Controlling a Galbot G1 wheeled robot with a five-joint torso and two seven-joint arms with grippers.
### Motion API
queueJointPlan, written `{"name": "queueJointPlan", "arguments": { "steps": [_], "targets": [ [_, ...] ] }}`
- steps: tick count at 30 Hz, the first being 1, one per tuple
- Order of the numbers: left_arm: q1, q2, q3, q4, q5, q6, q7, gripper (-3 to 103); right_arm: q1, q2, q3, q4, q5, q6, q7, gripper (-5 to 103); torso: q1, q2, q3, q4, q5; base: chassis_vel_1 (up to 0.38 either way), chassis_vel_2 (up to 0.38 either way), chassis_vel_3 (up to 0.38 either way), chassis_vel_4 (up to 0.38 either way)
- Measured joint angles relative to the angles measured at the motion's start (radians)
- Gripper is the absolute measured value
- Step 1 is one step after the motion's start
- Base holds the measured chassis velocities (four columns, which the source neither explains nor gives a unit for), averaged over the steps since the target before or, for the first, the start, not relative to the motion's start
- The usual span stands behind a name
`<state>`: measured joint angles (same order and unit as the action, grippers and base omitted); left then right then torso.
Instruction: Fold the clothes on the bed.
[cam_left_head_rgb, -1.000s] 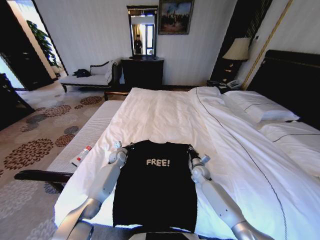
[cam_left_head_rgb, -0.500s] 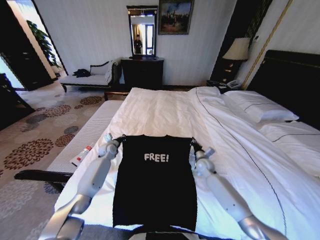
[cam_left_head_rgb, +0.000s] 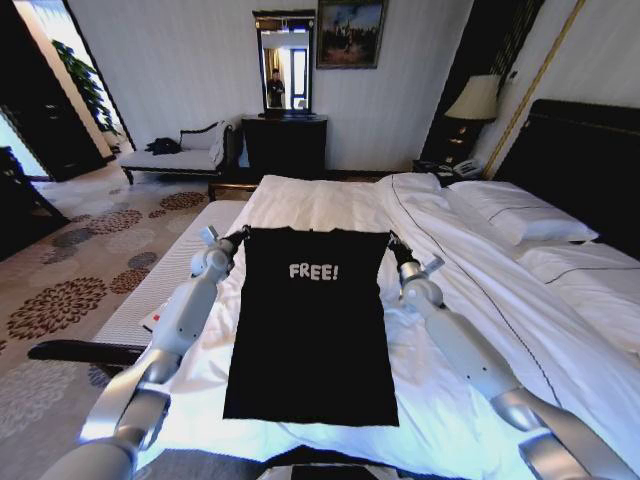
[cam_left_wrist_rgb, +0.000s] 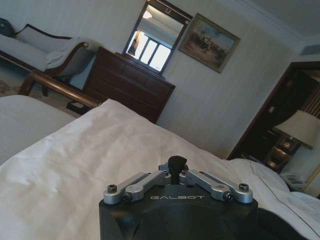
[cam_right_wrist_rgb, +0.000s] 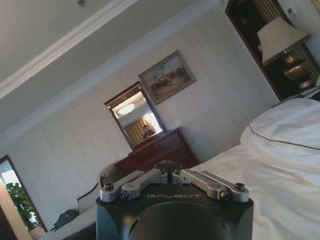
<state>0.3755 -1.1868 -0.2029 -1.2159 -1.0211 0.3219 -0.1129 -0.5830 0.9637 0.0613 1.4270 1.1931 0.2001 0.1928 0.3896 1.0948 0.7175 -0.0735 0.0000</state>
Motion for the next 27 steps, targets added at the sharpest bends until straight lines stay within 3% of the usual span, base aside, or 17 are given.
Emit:
{"name": "queueJointPlan", "arguments": {
  "steps": [8,11,27],
  "targets": [
    [0.169,0.056,-0.039,-0.184,-0.025,-0.001,-0.017,2,-0.119,-0.042,0.011,0.102,-0.031,0.003,0.043,0,0.000,0.000,0.000,0.0003,-0.0003,0.000,0.000,0.000,0.000],
    [0.287,0.094,-0.077,-0.303,-0.040,0.012,-0.047,2,-0.226,-0.072,0.030,0.195,-0.038,-0.001,0.068,0,-0.001,0.000,0.000,-0.0003,0.0001,0.000,0.000,0.000,0.000],
    [0.719,0.192,-0.208,-0.691,-0.024,0.073,-0.145,2,-0.563,-0.134,0.114,0.446,-0.125,-0.004,0.169,0,-0.001,0.000,0.000,0.0001,0.0000,0.000,0.000,0.000,0.000]
  ]
}}
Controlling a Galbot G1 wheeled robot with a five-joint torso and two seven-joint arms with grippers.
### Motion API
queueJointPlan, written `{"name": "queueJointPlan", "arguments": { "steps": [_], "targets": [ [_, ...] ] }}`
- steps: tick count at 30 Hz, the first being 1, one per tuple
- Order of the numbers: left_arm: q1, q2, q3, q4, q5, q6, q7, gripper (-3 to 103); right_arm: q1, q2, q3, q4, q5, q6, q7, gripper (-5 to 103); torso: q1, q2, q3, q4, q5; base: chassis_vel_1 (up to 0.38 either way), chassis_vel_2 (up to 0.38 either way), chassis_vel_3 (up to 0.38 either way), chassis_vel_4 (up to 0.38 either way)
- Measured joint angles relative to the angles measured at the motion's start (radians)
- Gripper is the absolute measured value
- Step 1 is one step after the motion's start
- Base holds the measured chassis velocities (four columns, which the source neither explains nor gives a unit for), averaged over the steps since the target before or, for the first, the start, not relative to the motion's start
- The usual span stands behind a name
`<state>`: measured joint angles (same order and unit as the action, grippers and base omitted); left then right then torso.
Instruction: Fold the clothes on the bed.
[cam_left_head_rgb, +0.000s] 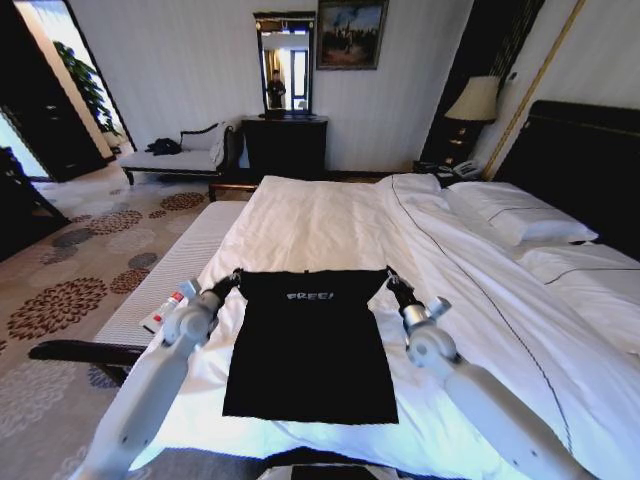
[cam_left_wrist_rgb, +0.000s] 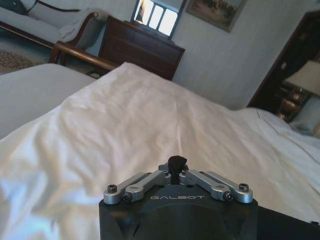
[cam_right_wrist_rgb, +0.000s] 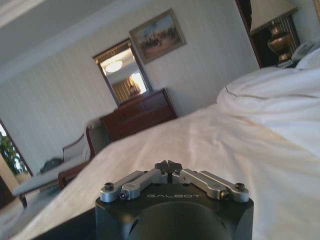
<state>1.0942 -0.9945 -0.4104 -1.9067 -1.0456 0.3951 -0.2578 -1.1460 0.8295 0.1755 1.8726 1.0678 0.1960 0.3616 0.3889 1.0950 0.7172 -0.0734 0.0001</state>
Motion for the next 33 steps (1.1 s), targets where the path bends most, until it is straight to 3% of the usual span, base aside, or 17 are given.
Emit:
{"name": "queueJointPlan", "arguments": {
  "steps": [7,16,20,33],
  "targets": [
    [0.183,0.030,-0.078,-0.122,0.022,0.019,-0.009,2,-0.207,0.017,0.066,0.105,-0.063,0.009,0.024,0,0.000,0.000,0.000,-0.0001,0.0000,0.000,0.000,0.000,0.000],
    [0.353,0.034,-0.137,-0.178,0.069,0.040,-0.008,2,-0.319,0.042,0.104,0.158,-0.113,0.015,0.052,0,0.000,0.000,0.000,0.0001,-0.0002,0.000,0.000,0.000,0.000],
    [0.393,0.027,-0.131,-0.177,0.127,0.058,-0.003,2,-0.340,0.051,0.102,0.143,-0.132,0.016,0.074,0,0.000,0.000,0.000,0.0001,-0.0001,0.000,0.000,0.000,0.000],
    [0.440,0.021,-0.105,-0.170,0.179,0.099,-0.004,2,-0.425,0.086,0.093,0.104,-0.205,0.053,0.109,0,0.000,0.000,0.000,-0.0001,-0.0001,0.000,0.000,0.000,0.000]
  ]
}}
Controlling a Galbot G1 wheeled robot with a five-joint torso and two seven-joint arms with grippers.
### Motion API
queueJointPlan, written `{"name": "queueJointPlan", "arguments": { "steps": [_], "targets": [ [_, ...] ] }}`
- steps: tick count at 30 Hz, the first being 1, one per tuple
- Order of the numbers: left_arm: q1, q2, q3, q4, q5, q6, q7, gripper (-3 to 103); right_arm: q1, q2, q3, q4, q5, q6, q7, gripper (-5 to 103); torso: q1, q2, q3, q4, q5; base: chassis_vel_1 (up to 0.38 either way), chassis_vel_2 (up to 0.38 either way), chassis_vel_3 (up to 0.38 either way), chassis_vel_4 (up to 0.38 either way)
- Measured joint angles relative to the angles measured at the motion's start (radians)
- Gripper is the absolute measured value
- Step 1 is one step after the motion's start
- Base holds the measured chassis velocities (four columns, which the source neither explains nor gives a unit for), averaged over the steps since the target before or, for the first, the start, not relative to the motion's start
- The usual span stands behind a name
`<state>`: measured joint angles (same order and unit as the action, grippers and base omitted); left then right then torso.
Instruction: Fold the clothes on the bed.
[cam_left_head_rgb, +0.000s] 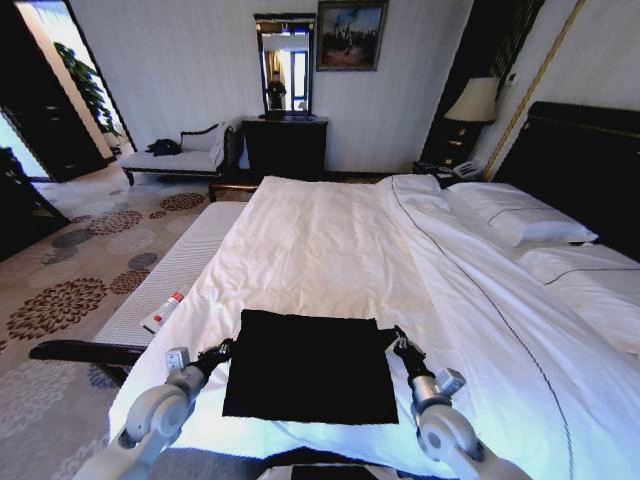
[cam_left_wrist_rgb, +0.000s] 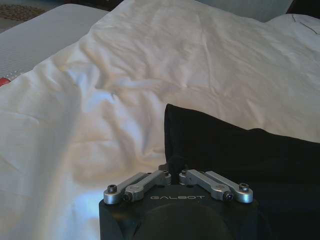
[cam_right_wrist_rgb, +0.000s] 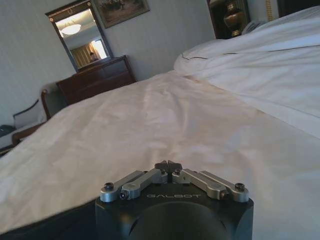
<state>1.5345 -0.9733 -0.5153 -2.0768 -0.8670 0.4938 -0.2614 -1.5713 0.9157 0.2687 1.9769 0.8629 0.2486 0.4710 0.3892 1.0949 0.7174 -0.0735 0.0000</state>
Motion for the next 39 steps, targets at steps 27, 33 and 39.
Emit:
{"name": "queueJointPlan", "arguments": {
  "steps": [27,33,39],
  "targets": [
    [-0.129,-0.056,-0.143,-0.091,-0.237,-0.095,0.101,86,0.117,0.036,-0.002,0.000,-0.033,-0.024,0.044,80,0.000,0.000,0.000,0.0003,0.0001,0.000,0.000,0.000,0.000],
    [-0.241,-0.101,-0.073,0.096,-0.188,-0.107,0.081,100,0.211,0.077,-0.044,-0.075,-0.038,-0.034,0.045,99,0.000,0.000,0.000,0.0002,0.0001,0.000,0.000,0.000,0.000],
    [-0.312,-0.140,-0.018,0.256,-0.128,-0.110,0.096,100,0.259,0.100,-0.059,-0.115,-0.028,-0.041,0.044,100,0.000,0.000,0.000,-0.0001,-0.0003,0.000,0.000,0.000,0.000]
  ]
}}
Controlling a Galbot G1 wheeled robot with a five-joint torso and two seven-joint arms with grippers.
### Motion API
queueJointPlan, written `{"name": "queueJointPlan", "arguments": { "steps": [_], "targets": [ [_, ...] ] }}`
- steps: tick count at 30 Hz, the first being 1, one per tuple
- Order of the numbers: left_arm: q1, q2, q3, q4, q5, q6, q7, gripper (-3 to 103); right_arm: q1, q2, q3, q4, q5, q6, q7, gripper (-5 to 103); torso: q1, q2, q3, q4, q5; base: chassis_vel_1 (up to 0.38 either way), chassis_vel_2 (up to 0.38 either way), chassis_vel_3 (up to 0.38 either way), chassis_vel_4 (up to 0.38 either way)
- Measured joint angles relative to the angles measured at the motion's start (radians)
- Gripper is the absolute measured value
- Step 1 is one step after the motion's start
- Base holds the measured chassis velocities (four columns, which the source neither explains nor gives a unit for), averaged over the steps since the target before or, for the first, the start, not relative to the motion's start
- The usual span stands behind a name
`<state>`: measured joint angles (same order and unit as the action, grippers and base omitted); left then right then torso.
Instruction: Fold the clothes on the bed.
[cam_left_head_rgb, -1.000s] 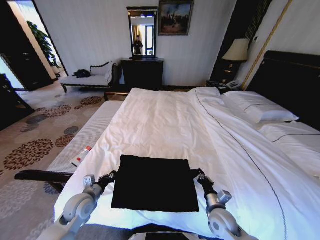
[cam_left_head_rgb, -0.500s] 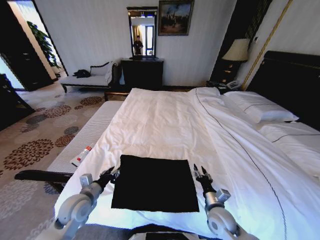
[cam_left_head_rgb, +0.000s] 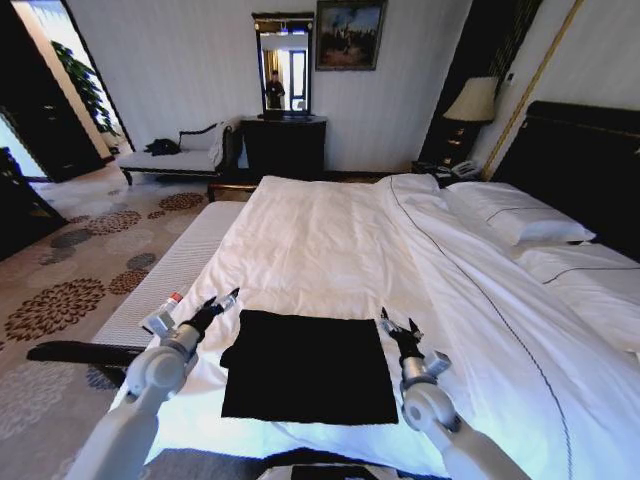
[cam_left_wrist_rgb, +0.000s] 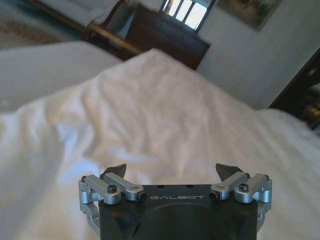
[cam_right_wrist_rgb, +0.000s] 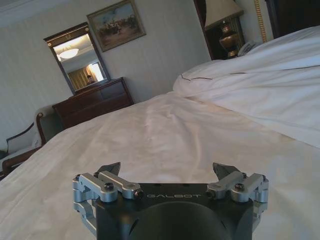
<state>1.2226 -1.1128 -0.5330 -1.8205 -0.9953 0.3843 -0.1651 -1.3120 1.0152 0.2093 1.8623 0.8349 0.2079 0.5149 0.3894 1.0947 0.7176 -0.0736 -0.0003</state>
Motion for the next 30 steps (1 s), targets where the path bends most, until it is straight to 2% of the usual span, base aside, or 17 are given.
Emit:
{"name": "queueJointPlan", "arguments": {
  "steps": [2,7,17,23,24,27,28,30],
  "targets": [
    [-0.035,-0.014,0.018,0.076,0.010,0.000,0.008,100,0.015,0.002,-0.006,-0.014,0.002,-0.002,-0.001,100,0.000,0.000,0.000,0.0002,0.0001,0.000,0.000,0.000,0.000],
    [-0.087,-0.031,0.054,0.166,0.010,0.000,0.036,100,0.035,0.008,-0.009,-0.030,0.009,-0.009,0.000,100,0.000,0.000,0.000,0.0001,0.0004,0.000,0.000,0.000,0.000],
    [-0.116,-0.103,0.108,0.247,0.045,-0.061,0.089,100,0.047,0.017,-0.015,-0.053,0.014,-0.014,0.003,100,0.000,0.000,0.000,0.0002,0.0004,0.000,0.000,0.000,0.000],
    [-0.113,-0.106,0.127,0.271,0.091,-0.083,0.103,100,0.046,0.018,-0.016,-0.057,0.012,-0.015,0.004,100,0.000,0.000,0.000,0.0003,0.0004,0.000,0.000,0.000,0.000],
    [-0.114,-0.106,0.132,0.276,0.102,-0.090,0.104,102,0.046,0.018,-0.016,-0.059,0.011,-0.015,0.004,100,0.000,0.000,0.000,0.0003,0.0004,0.000,0.000,0.000,0.000],
    [-0.117,-0.109,0.139,0.287,0.115,-0.102,0.106,98,0.046,0.020,-0.016,-0.061,0.009,-0.015,0.004,100,0.000,0.000,0.000,0.0003,0.0005,0.000,0.000,0.000,0.000],
    [-0.119,-0.112,0.142,0.293,0.120,-0.107,0.108,93,0.045,0.021,-0.016,-0.061,0.008,-0.015,0.004,100,0.000,0.000,0.000,0.0003,0.0005,0.000,0.000,0.000,0.000],
    [-0.122,-0.115,0.144,0.299,0.124,-0.113,0.110,93,0.044,0.022,-0.016,-0.061,0.008,-0.015,0.005,100,0.000,0.000,0.000,0.0003,0.0005,0.000,0.000,0.000,0.000]
  ]
}}
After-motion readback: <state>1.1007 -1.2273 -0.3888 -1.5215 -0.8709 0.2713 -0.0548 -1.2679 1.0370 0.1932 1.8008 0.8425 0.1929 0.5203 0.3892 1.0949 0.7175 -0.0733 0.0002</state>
